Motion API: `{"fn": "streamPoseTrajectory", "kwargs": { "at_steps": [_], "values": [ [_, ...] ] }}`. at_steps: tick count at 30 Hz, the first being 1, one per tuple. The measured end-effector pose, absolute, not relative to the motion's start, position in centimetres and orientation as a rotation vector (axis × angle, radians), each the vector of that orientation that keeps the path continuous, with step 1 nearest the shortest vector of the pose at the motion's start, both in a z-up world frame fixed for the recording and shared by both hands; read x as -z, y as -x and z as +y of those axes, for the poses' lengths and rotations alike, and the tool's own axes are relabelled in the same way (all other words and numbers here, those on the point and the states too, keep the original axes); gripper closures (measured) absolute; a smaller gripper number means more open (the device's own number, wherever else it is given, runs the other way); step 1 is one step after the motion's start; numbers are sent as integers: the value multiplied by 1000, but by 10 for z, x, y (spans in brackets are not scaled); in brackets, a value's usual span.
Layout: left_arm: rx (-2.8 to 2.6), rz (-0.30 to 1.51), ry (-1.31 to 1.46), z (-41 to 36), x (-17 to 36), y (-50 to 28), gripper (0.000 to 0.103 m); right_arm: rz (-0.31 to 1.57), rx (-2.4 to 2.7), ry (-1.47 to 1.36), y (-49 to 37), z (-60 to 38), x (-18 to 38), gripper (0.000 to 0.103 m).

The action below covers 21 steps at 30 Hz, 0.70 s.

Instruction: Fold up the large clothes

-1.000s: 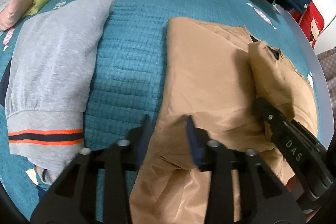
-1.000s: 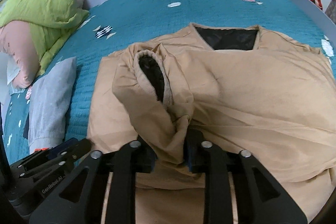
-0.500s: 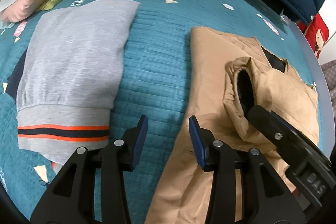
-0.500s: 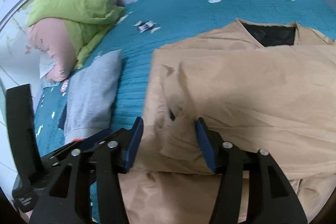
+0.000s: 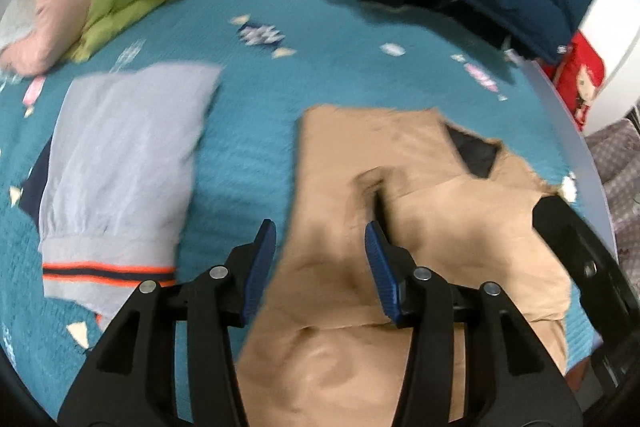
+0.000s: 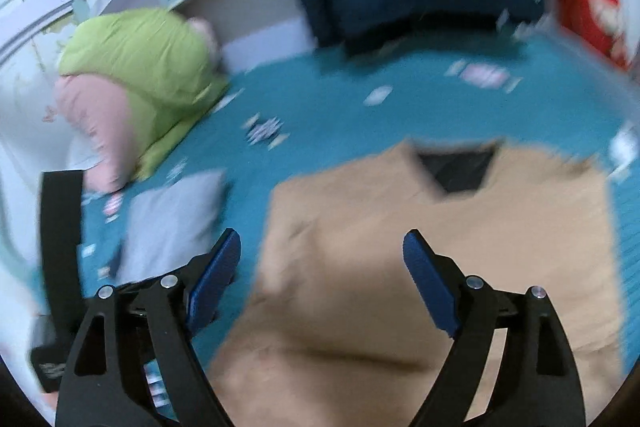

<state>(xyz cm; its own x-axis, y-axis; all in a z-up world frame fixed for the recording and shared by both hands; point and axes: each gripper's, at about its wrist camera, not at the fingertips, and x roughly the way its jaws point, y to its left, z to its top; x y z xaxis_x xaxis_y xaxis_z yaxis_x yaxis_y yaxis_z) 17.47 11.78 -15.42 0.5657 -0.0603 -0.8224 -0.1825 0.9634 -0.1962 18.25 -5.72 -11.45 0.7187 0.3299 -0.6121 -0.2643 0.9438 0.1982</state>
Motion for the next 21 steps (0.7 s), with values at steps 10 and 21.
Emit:
{"fn": "streamPoseTrajectory", "kwargs": {
  "at_steps": [10,21],
  "values": [
    [77,854,188,28,162,-207,72,694,-174,-90,-210,-116,157,86],
    [31,857,98,11,252,-230,77,800,-238,-105,-237,-150,247,91]
  ]
}}
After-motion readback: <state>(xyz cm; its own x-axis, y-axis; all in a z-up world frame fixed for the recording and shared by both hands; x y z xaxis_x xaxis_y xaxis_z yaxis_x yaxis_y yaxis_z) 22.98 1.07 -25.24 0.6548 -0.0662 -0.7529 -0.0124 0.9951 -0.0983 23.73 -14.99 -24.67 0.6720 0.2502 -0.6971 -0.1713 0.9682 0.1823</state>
